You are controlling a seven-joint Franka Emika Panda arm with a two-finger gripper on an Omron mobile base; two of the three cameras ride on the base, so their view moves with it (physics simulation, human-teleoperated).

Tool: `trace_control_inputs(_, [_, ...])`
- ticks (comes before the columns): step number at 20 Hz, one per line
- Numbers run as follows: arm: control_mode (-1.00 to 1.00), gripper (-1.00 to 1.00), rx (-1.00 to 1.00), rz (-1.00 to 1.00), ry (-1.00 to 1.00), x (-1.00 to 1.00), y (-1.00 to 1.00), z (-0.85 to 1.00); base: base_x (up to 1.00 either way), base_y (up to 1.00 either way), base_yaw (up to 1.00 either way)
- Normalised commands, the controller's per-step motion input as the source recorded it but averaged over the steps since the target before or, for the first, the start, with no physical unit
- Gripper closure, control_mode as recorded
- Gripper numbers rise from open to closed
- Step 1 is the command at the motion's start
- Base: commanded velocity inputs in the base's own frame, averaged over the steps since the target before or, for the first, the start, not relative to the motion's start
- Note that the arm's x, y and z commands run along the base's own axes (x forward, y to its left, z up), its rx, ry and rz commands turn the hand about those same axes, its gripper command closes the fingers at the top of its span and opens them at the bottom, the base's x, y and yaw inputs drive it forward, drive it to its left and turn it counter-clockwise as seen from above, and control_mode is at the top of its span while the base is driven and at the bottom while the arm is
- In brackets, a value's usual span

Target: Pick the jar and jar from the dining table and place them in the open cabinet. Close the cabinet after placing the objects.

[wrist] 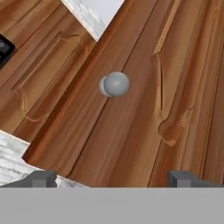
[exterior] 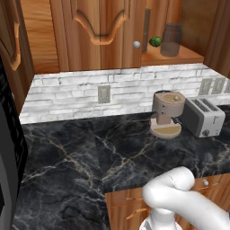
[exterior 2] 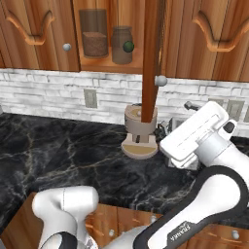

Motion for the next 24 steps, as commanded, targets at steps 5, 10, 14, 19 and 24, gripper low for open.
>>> trace_control_inputs(5, [-1.00, -1.00, 0.00, 0.16, 0.00, 0.85, -0.12, 0.05, 0.00, 0.00, 0.00])
trace_control_inputs(10, [-1.00, -1.00, -0.02, 0.14, 0.00, 0.61, -0.02, 0.18, 0.00, 0.00, 0.00])
trace_control_inputs(14, [-1.00, -1.00, -0.13, 0.06, -0.07, 0.01, 0.33, 0.44, 0.00, 0.00, 0.00])
trace_control_inputs(19, [-1.00, -1.00, -0.25, 0.00, 0.00, 0.06, 0.64, 0.11, 0.00, 0.00, 0.00])
trace_control_inputs(24, [-1.00, -1.00, -0.24, -0.09, -0.01, 0.21, 0.90, 0.00, 0.00, 0.00, 0.00])
